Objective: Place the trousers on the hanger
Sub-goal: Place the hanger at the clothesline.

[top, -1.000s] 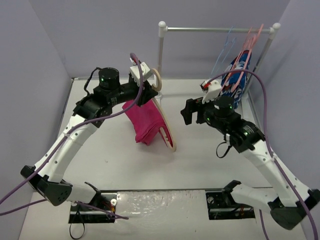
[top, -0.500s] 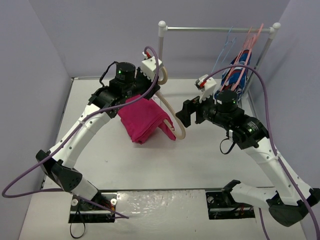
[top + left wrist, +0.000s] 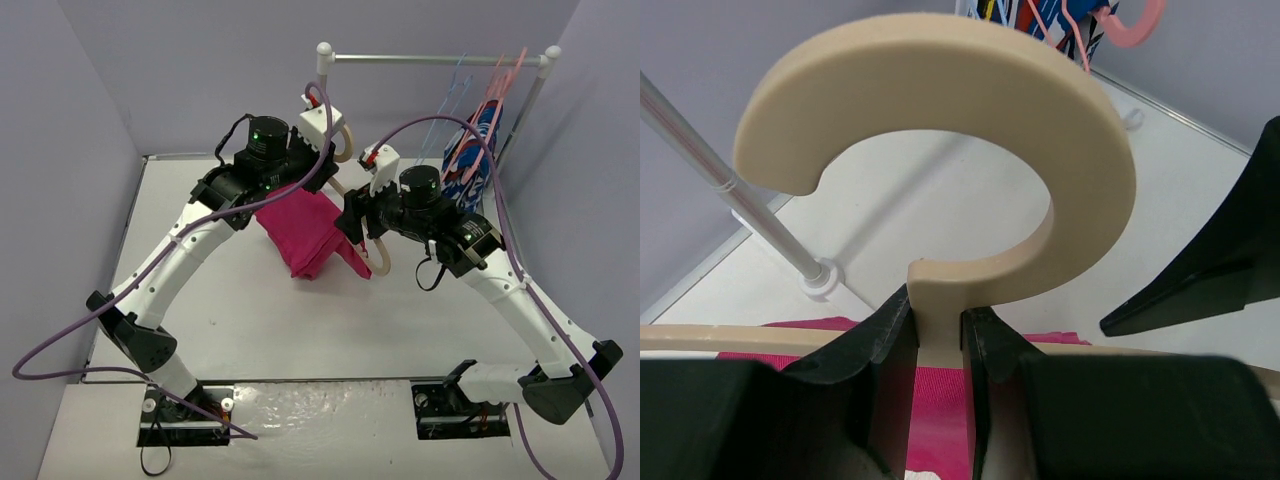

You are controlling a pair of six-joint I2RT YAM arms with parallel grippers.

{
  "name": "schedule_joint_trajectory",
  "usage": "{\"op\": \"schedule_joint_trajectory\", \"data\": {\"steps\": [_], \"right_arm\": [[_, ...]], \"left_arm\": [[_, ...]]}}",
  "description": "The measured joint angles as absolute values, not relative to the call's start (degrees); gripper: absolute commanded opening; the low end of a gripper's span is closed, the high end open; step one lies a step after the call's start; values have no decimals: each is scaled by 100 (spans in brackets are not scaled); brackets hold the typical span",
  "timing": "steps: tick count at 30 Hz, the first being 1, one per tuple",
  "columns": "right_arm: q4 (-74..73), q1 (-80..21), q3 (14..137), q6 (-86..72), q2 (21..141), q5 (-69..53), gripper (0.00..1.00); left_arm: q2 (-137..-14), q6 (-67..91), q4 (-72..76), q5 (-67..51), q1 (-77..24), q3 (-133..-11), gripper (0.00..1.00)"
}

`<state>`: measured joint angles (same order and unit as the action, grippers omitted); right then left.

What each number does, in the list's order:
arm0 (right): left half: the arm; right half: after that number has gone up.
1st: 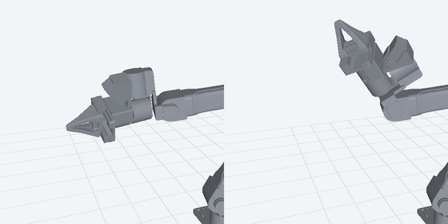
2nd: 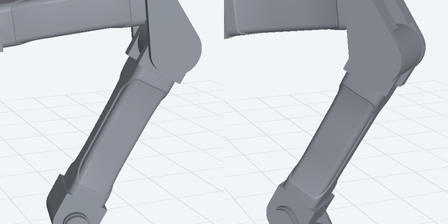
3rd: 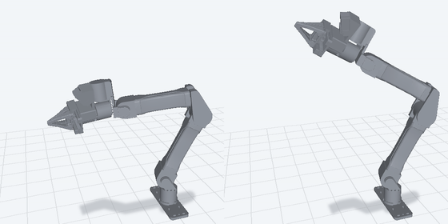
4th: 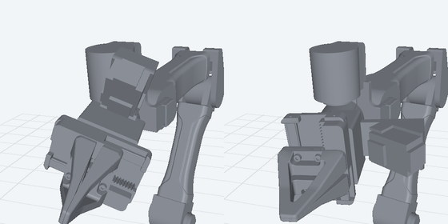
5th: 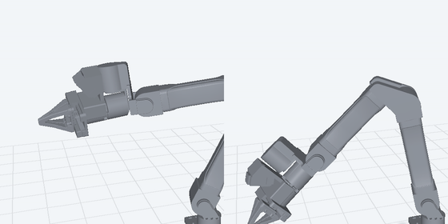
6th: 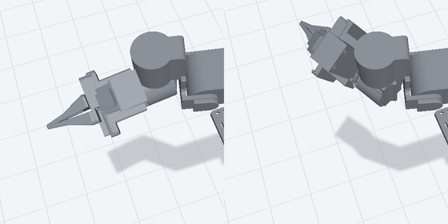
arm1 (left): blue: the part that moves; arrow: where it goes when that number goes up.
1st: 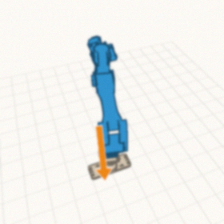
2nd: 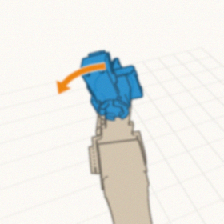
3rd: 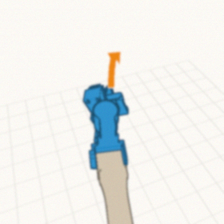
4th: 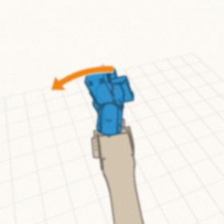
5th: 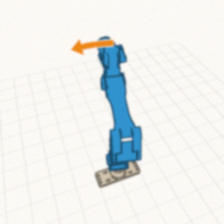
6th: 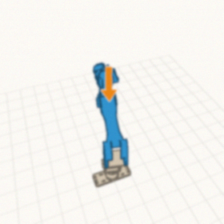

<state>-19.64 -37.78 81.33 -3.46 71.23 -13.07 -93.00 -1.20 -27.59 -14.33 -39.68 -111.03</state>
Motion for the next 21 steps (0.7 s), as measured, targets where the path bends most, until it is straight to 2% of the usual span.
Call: {"op": "schedule_joint_trajectory", "data": {"steps": [7, 8, 10, 13, 16, 21], "right_arm": [[-1920, -3830, 8296, -284, 7232, -1146, 16], [-1920, -3830, 8296, -279, 7235, -1095, 15], [-1919, -3830, 8296, -280, 7241, -997, 0], [-1932, -3817, 8296, -310, 7242, -779, 0], [-1921, -3829, 8298, -315, 7241, -696, 0], [-1990, -3833, 8298, -366, 7203, -510, 0]], "left_arm": [[-9458, -77, -2766, -1344, -4058, -11232, 0], [-9466, -66, -2766, -1341, -4062, -11233, 0], [-9475, -19, -2766, -1321, -4075, -11238, 0], [-9476, 50, -2779, -1276, -4084, -11240, 0], [-9480, 68, -2747, -1238, -4091, -11240, 25], [-9376, 49, -2440, -1101, -4136, -11069, 48]]}}
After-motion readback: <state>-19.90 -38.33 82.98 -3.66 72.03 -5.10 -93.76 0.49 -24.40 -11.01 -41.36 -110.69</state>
